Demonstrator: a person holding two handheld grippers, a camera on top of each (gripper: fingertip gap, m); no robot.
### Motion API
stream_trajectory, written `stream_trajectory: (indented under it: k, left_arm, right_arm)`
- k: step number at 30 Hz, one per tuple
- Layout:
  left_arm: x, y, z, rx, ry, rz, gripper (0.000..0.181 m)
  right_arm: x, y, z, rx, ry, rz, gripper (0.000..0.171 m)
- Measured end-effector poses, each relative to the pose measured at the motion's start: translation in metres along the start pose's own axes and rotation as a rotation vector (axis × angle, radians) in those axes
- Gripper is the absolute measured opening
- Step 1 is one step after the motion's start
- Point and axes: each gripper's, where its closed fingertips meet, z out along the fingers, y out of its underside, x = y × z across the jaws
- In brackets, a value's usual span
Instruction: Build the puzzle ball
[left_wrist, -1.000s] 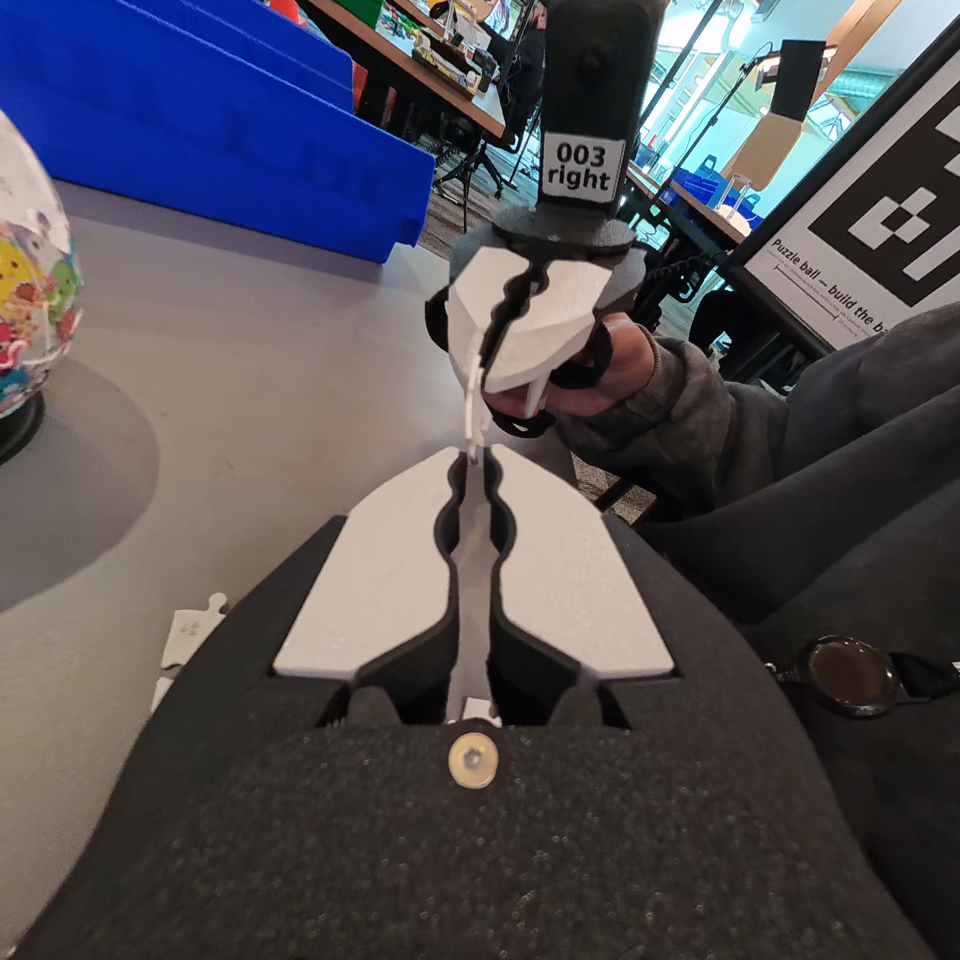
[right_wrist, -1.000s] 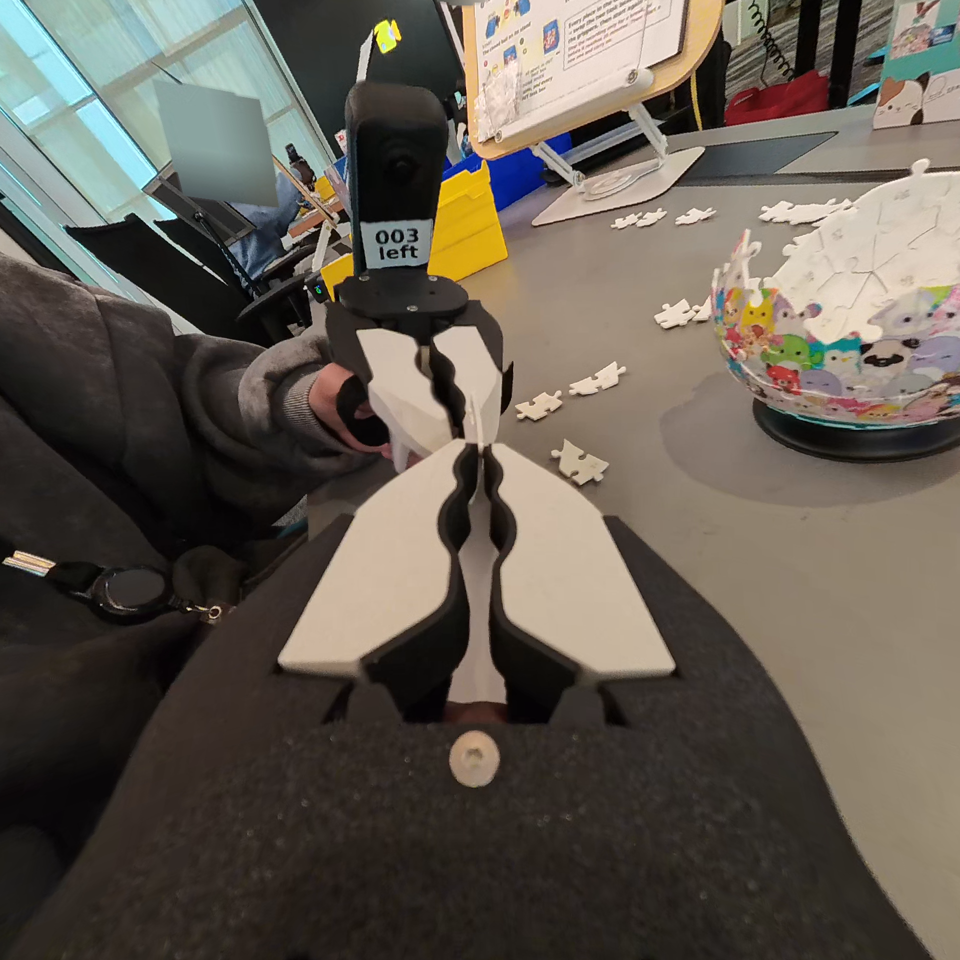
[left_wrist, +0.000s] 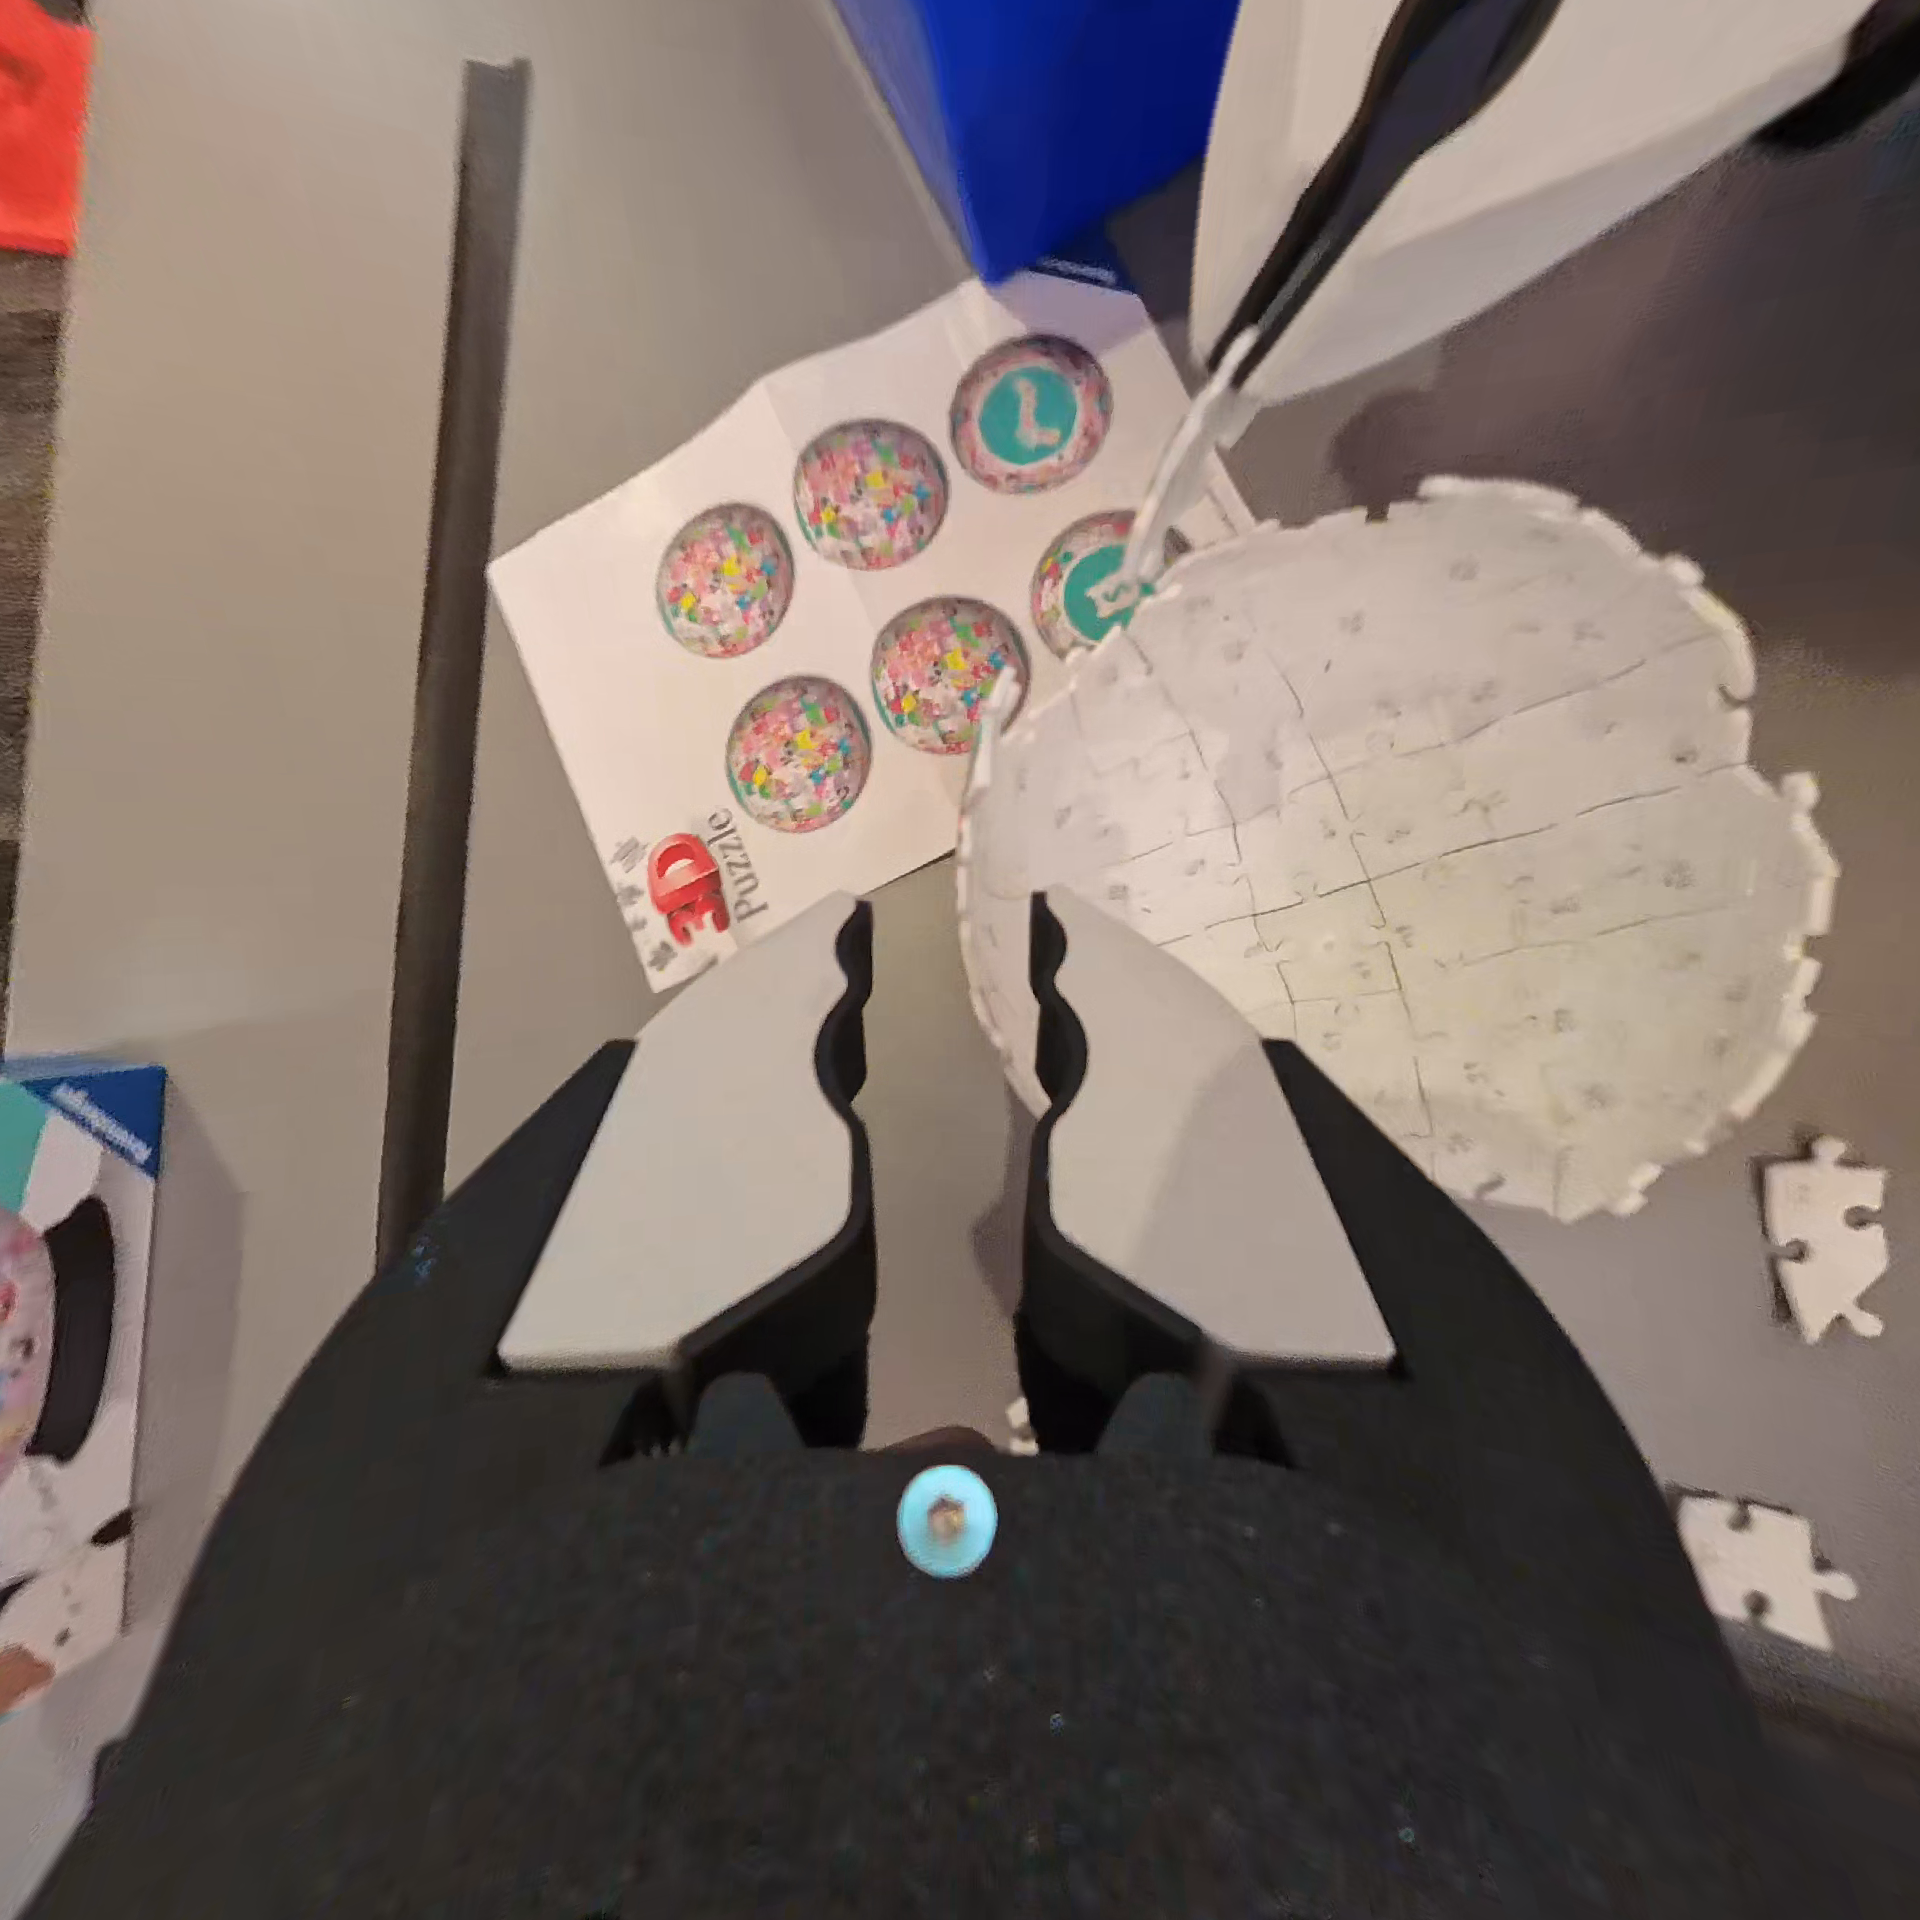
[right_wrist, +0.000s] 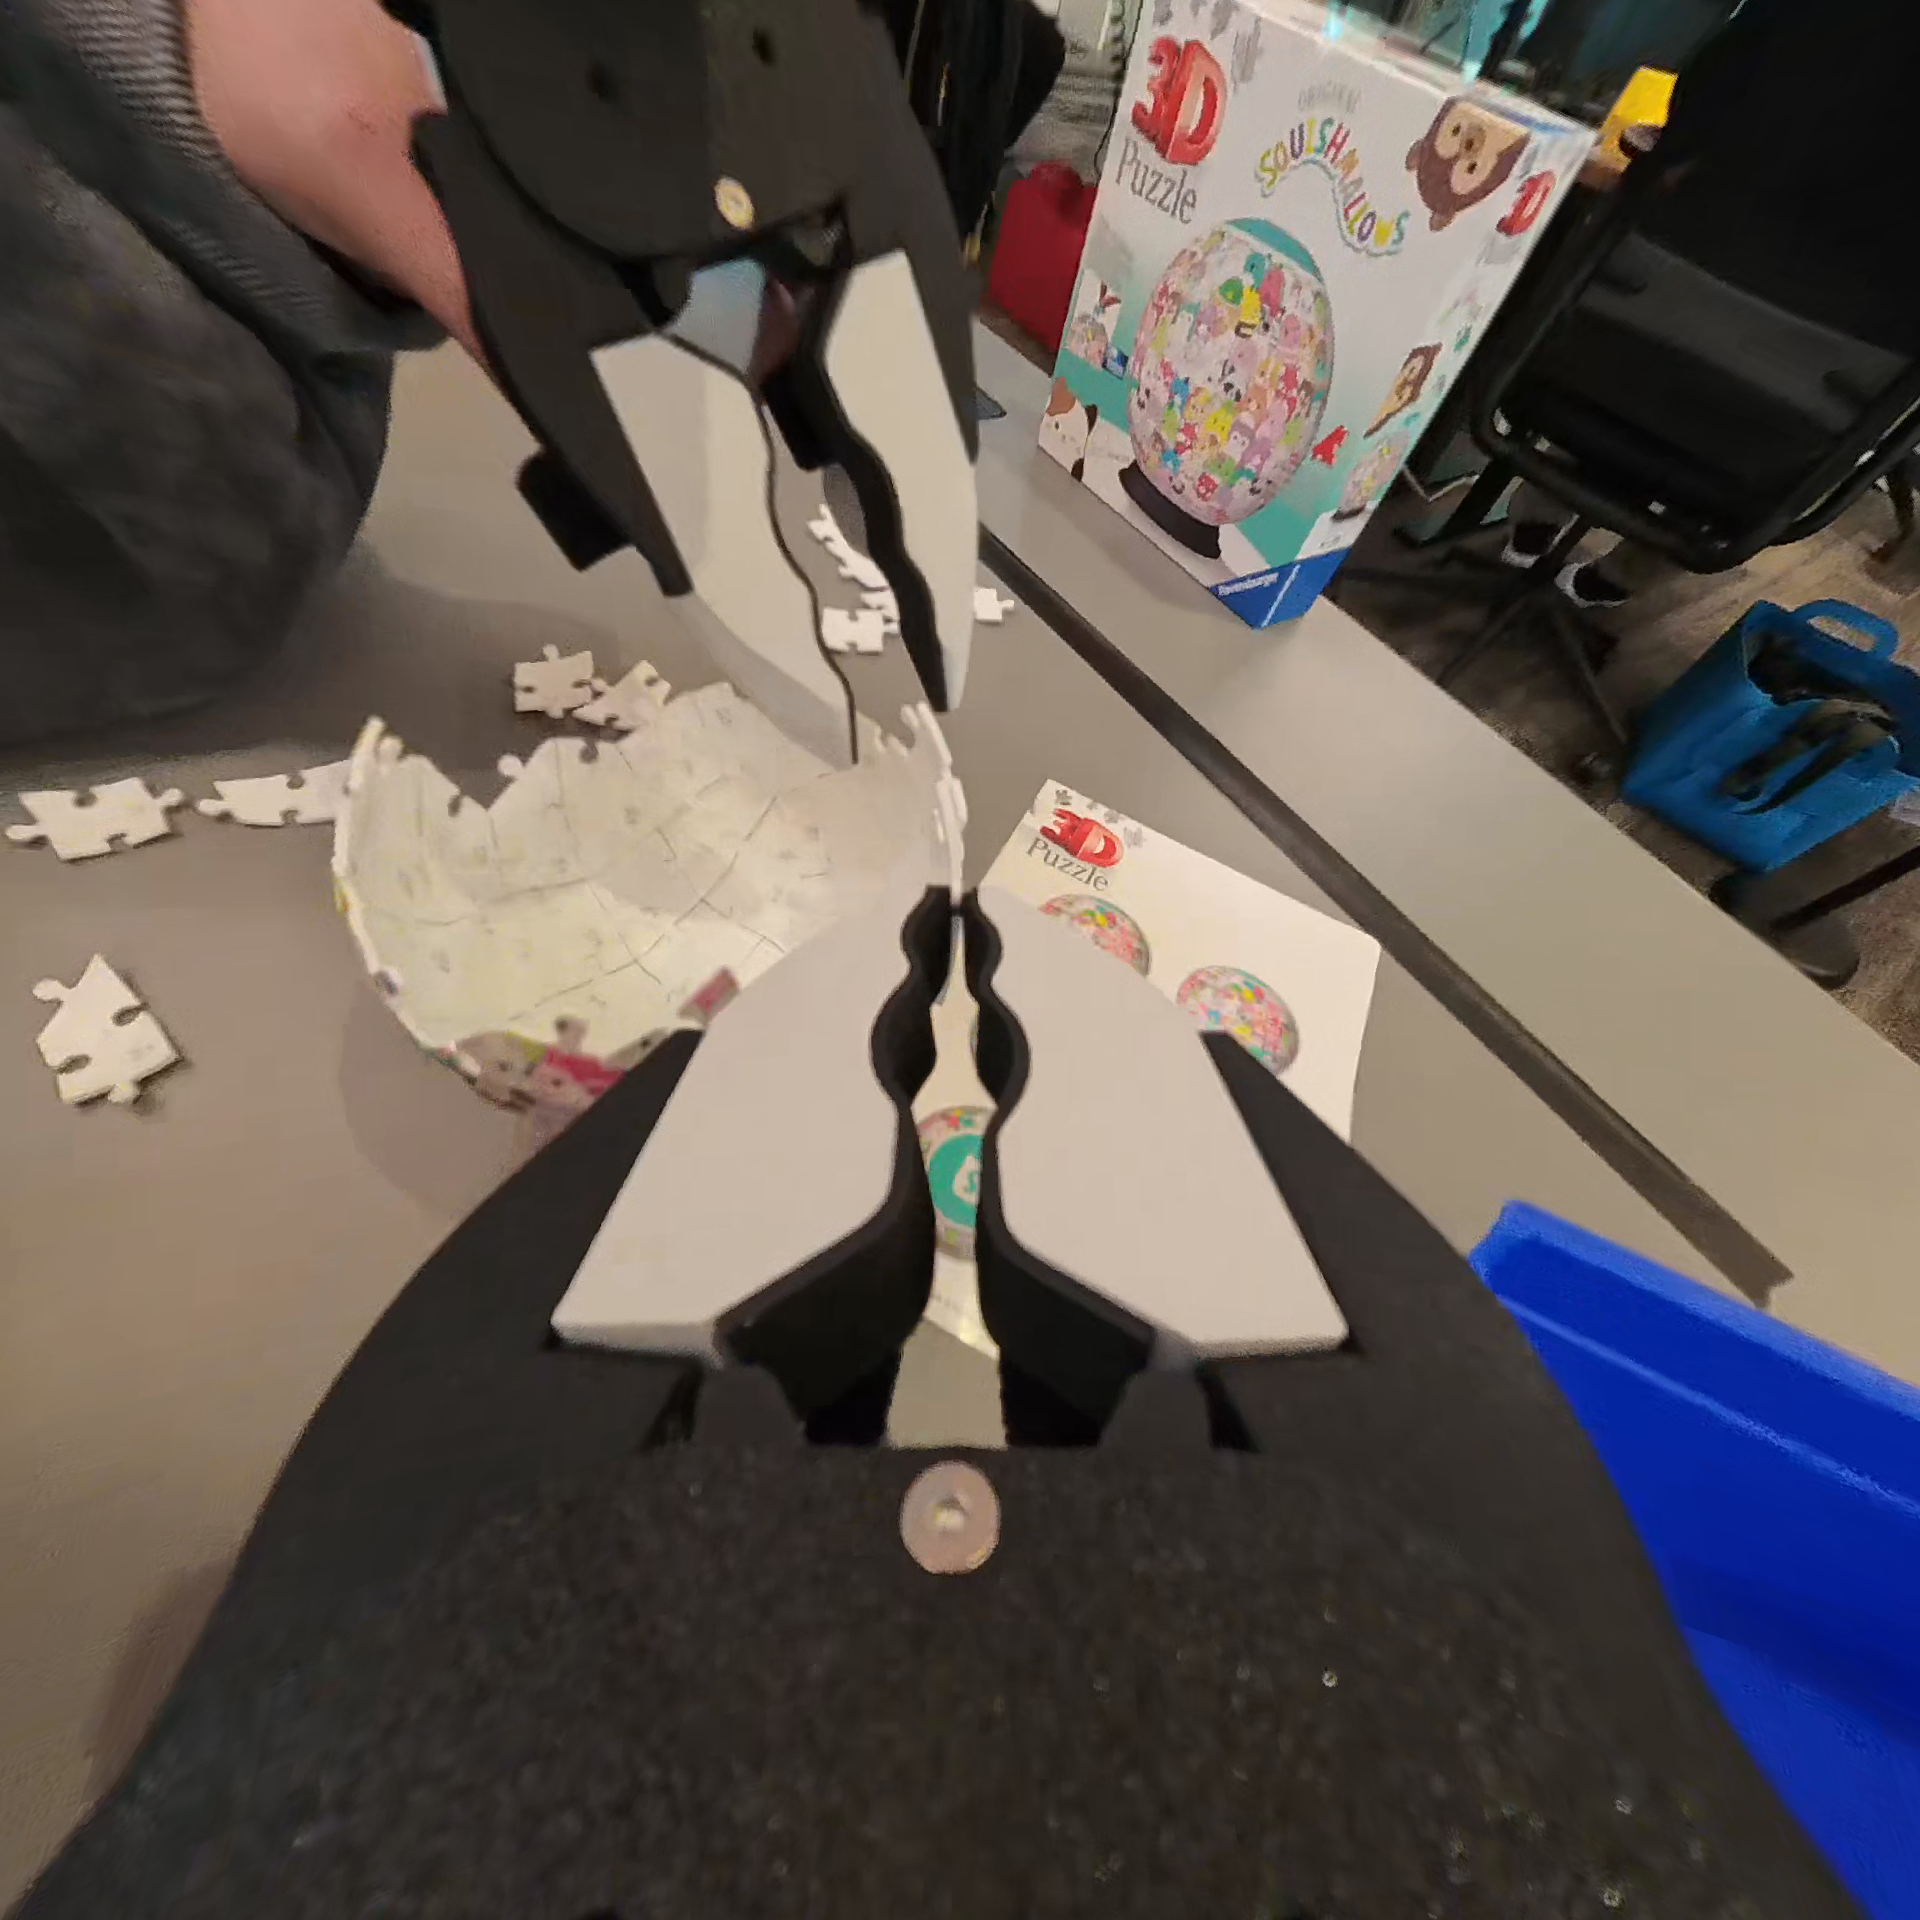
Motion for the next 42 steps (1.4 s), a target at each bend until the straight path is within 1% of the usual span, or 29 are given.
stream_trajectory:
  k: [3, 5, 9, 12, 21, 27, 28, 30, 31, 32, 33, 35, 36, 39, 40, 42]
  left_arm:
    - [0.000, -0.004, 0.010, -0.024, 0.020, 0.044, 0.024]
    - [-0.002, -0.007, 0.011, -0.036, 0.002, 0.071, 0.021]
    - [0.002, -0.015, 0.008, -0.014, -0.003, 0.111, 0.003]
    - [0.002, -0.015, 0.009, -0.031, -0.036, 0.152, 0.002]
    - [0.001, -0.013, 0.007, -0.053, -0.081, 0.226, 0.002]
    - [0.002, -0.013, 0.006, -0.043, -0.106, 0.256, 0.002]
    - [0.003, -0.013, 0.005, -0.034, -0.095, 0.242, 0.006]
    - [0.000, -0.014, 0.001, -0.014, -0.088, 0.187, 0.027]
    - [-0.001, -0.015, -0.002, -0.002, -0.085, 0.162, 0.034]
    - [-0.003, -0.016, -0.005, 0.016, -0.082, 0.143, 0.041]
    - [-0.005, -0.018, -0.009, 0.038, -0.083, 0.130, 0.042]
    - [-0.005, -0.024, -0.015, 0.091, -0.074, 0.114, 0.039]
    - [-0.002, -0.029, -0.019, 0.128, -0.057, 0.111, 0.034]
    - [0.021, -0.051, -0.034, 0.291, 0.067, 0.114, 0.020]
    - [0.028, -0.055, -0.039, 0.323, 0.110, 0.112, 0.016]
    - [0.034, -0.061, -0.047, 0.380, 0.172, 0.083, 0.016]
  right_arm:
    - [-0.006, -0.003, -0.015, 0.108, 0.011, 0.045, 0.002]
    - [-0.009, -0.001, -0.023, 0.135, 0.017, 0.067, 0.002]
    - [-0.014, -0.002, -0.028, 0.132, 0.009, 0.036, 0.002]
    - [-0.016, -0.007, -0.027, 0.146, -0.010, 0.043, 0.002]
    - [-0.024, -0.005, -0.024, 0.116, -0.030, 0.013, 0.002]
    - [-0.017, -0.005, -0.024, 0.098, 0.014, 0.053, 0.002]
    - [-0.014, -0.009, -0.023, 0.108, 0.020, 0.079, 0.002]
    - [-0.010, -0.016, -0.020, 0.117, 0.031, 0.127, 0.002]
    - [-0.008, -0.017, -0.017, 0.108, 0.034, 0.138, 0.002]
    - [-0.007, -0.017, -0.013, 0.089, 0.041, 0.142, 0.002]
    - [-0.005, -0.016, -0.009, 0.074, 0.049, 0.140, 0.002]
    - [-0.007, -0.019, -0.002, 0.080, 0.029, 0.143, 0.002]
    - [-0.009, -0.023, 0.000, 0.097, 0.007, 0.157, 0.002]
    - [-0.015, -0.036, 0.000, 0.130, -0.019, 0.180, 0.002]
    - [-0.016, -0.040, -0.002, 0.143, -0.015, 0.182, 0.002]
    - [-0.018, -0.049, -0.006, 0.177, -0.025, 0.204, 0.002]
